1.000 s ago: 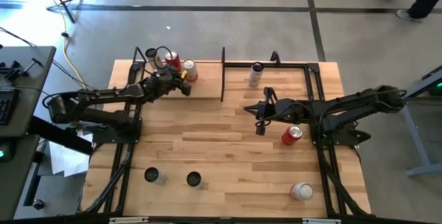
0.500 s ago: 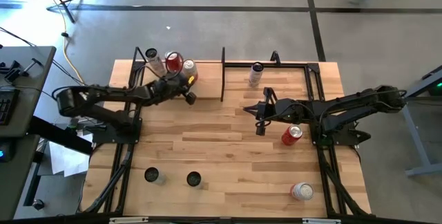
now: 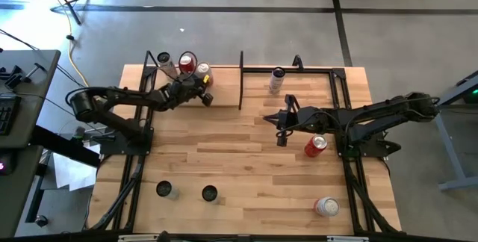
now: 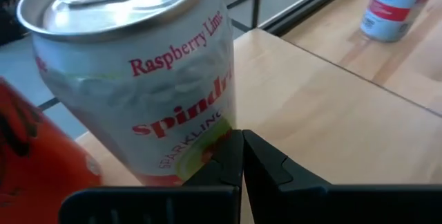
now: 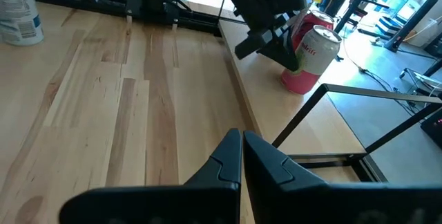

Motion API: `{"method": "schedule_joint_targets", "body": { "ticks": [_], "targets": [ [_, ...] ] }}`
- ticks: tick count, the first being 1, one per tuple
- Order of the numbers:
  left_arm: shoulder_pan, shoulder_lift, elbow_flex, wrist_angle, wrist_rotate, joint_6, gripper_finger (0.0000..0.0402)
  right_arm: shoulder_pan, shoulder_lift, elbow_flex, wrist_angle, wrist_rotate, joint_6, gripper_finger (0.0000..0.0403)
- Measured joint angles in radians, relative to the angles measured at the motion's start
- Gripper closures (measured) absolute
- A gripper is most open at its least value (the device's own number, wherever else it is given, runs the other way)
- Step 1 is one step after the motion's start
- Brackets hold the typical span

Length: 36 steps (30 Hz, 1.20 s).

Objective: Place canned beverage on shelf
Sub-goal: Put the top pink-white soda can on the shelf

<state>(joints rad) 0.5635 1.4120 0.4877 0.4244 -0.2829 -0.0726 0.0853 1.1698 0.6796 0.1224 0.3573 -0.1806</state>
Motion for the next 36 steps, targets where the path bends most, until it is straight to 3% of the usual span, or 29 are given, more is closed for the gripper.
{"method": "schedule_joint_targets", "body": {
  "ticks": [11,20,31,36],
  "targets": [
    [0.021,-0.037,0.000,-0.071,0.028,-0.005,0.0401,0.000,0.000,0.000,-0.003,-0.001,0.005,0.0403],
    [-0.009,-0.119,0.000,-0.262,-0.200,-0.178,0.0401,0.000,0.000,0.000,-0.005,-0.001,0.005,0.0403],
    [0.042,-0.056,0.008,-0.124,-0.220,-0.186,0.0401,0.000,0.000,0.000,0.002,-0.001,0.005,0.0403],
    [0.078,-0.024,0.026,-0.101,-0.155,-0.176,0.0401,0.000,0.000,0.000,0.002,-0.001,0.004,0.0403]
  ]
}}
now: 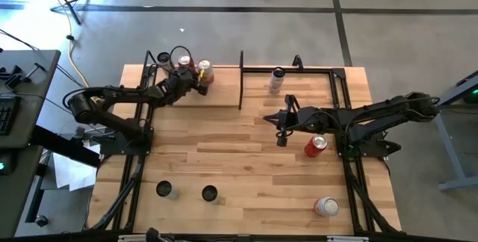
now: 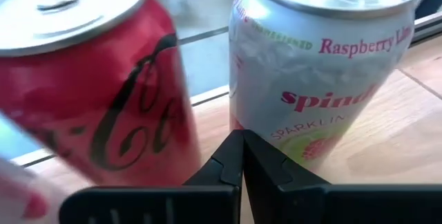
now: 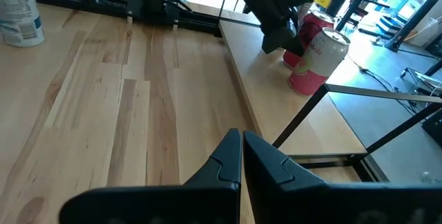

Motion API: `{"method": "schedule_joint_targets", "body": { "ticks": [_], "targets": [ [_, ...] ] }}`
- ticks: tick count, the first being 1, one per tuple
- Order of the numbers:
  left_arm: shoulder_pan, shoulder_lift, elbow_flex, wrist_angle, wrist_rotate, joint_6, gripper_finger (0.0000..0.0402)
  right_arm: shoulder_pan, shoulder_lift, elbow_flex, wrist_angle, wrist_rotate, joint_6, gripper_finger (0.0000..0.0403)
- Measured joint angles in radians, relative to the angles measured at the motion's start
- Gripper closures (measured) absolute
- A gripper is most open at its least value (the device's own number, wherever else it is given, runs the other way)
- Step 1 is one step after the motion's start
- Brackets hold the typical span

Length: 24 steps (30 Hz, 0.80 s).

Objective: Place canned beverage on shelf
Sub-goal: Put the top pink-white soda can on the shelf, then put the right white-blue soda can on the shelf

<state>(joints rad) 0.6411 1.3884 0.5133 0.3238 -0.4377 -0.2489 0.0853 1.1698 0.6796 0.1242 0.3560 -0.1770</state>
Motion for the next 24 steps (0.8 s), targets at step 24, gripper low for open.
{"method": "schedule_joint_targets", "body": {
  "ticks": [24],
  "targets": [
    [-0.237,-0.157,0.000,-0.045,0.118,0.042,0.0401,0.000,0.000,0.000,-0.009,0.000,-0.003,0.0403]
  ]
}}
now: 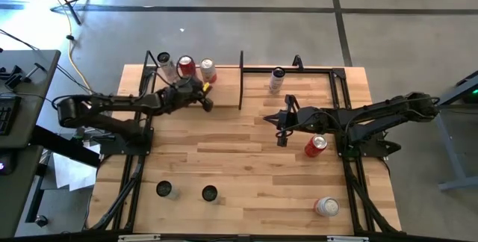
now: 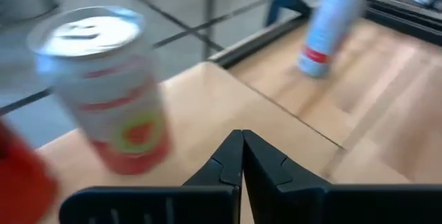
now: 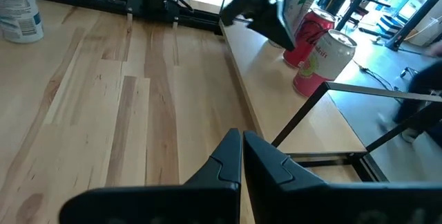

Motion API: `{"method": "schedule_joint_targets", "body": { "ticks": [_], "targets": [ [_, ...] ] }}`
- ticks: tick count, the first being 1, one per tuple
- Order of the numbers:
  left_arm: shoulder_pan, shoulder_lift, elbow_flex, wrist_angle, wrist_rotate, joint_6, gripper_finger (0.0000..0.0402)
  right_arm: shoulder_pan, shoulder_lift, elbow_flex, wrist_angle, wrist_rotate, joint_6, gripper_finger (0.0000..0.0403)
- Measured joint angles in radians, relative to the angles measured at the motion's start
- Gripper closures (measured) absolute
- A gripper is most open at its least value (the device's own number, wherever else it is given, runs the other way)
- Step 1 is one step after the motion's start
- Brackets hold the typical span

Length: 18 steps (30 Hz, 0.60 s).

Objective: Place canned beverage on shelf
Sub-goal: Put the right white-blue soda can on the shelf

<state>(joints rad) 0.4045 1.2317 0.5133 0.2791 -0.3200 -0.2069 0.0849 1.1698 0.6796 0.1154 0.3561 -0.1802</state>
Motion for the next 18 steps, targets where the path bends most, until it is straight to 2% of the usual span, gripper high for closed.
{"method": "schedule_joint_targets", "body": {
  "ticks": [10,15,18],
  "targets": [
    [-0.246,-0.074,-0.003,-0.023,-0.010,0.094,0.0401,0.000,0.000,0.000,-0.007,0.005,0.015,0.0403],
    [-0.339,-0.129,-0.003,-0.020,-0.107,0.124,0.0401,0.000,0.002,0.000,0.018,0.008,0.023,0.0403],
    [-0.368,-0.160,-0.015,-0.008,-0.107,0.136,0.0401,0.000,0.021,0.000,0.051,0.003,0.032,0.0403]
  ]
}}
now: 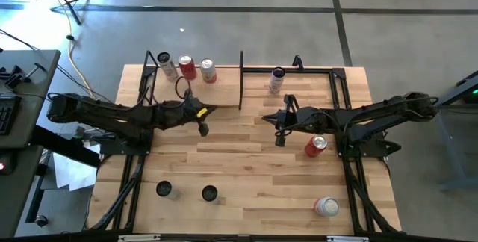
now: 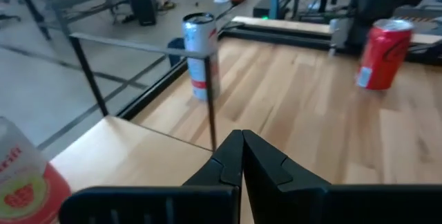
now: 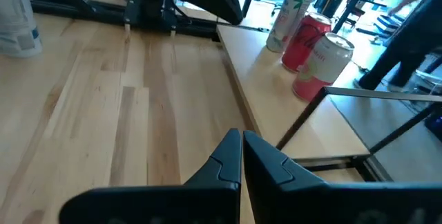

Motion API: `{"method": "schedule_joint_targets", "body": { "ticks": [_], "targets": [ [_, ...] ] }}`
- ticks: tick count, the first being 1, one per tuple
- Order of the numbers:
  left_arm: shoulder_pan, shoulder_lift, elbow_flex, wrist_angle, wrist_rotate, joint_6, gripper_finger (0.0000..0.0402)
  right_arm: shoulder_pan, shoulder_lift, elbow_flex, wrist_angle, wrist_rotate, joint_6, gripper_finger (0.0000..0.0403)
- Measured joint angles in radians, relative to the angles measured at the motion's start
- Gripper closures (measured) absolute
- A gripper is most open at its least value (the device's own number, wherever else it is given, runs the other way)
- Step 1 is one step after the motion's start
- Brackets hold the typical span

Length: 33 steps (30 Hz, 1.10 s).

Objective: Place canned beverage on shelf
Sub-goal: Put the right white-blue soda can on the shelf

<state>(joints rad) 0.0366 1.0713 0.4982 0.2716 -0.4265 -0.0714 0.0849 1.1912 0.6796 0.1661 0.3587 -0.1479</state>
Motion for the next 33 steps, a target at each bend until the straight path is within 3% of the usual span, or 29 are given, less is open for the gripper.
{"method": "schedule_joint_targets", "body": {
  "ticks": [9,16,22,27,33],
  "targets": [
    [-0.040,-0.045,-0.151,0.137,0.030,-0.022,0.0401,0.054,0.170,0.000,0.273,-0.243,0.146,0.0394],
    [-0.069,-0.045,-0.219,0.203,0.032,-0.058,0.0401,0.154,0.320,0.017,0.510,-0.317,0.154,0.0312],
    [-0.102,-0.045,-0.225,0.206,0.033,-0.057,0.0401,0.216,0.456,0.171,0.465,-0.361,0.155,0.0196],
    [-0.130,-0.045,-0.225,0.206,0.033,-0.044,0.0401,0.236,0.546,0.365,0.265,-0.367,0.148,0.0109],
    [-0.163,-0.045,-0.225,0.201,0.032,-0.032,0.0401,0.246,0.617,0.536,0.120,-0.394,0.072,0.0077]
  ]
}}
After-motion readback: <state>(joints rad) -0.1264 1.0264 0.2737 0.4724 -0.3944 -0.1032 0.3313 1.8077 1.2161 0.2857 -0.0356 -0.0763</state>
